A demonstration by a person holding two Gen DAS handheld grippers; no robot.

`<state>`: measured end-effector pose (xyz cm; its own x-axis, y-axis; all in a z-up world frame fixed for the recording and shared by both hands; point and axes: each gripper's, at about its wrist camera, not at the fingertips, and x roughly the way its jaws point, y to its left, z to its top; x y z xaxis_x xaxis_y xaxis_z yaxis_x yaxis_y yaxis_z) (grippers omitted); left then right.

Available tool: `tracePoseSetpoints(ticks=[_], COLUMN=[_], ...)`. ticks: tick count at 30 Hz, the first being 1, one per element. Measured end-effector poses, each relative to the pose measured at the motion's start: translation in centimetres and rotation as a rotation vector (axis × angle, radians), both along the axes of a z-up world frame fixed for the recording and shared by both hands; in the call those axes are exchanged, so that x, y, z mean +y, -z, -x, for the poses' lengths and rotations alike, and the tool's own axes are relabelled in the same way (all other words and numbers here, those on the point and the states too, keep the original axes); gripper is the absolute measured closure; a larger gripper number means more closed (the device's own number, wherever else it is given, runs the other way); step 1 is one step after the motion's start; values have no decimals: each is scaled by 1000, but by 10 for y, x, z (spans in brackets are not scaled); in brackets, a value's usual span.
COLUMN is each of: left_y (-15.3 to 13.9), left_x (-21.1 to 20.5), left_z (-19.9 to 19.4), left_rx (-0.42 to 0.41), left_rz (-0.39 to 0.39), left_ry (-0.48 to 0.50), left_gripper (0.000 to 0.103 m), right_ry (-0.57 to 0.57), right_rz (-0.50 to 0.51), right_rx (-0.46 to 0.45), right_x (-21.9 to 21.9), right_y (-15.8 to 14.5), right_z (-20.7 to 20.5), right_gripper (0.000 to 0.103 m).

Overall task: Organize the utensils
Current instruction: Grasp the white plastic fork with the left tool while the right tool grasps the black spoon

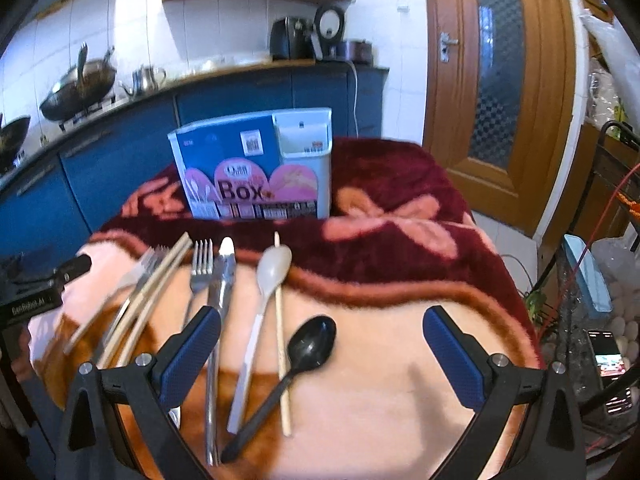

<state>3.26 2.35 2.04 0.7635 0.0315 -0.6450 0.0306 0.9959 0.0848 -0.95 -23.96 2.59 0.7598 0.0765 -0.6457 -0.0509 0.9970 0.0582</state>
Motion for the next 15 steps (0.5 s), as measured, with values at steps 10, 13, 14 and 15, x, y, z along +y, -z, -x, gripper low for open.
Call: tracePoseSetpoints(ticks=[10, 13, 14, 15], left_y=[6, 13, 15, 18], left_x=[-4, -12, -14, -16], left_z=[-12, -17, -19, -22], left_rx=[142, 171, 179, 189], left_rz=[4, -25, -38, -52], left_ry=[68, 88, 90, 92], left_gripper=[5, 5, 5, 5], right_ry=[-27, -33, -34, -36], right_rz=[-15, -40, -33, -25], right_rx=[189, 237, 244, 249], right_x=[-10, -14, -14, -13], right_y=[7, 11, 12, 13], right_z=[-11, -15, -15, -16], right_gripper=[11, 17, 19, 22])
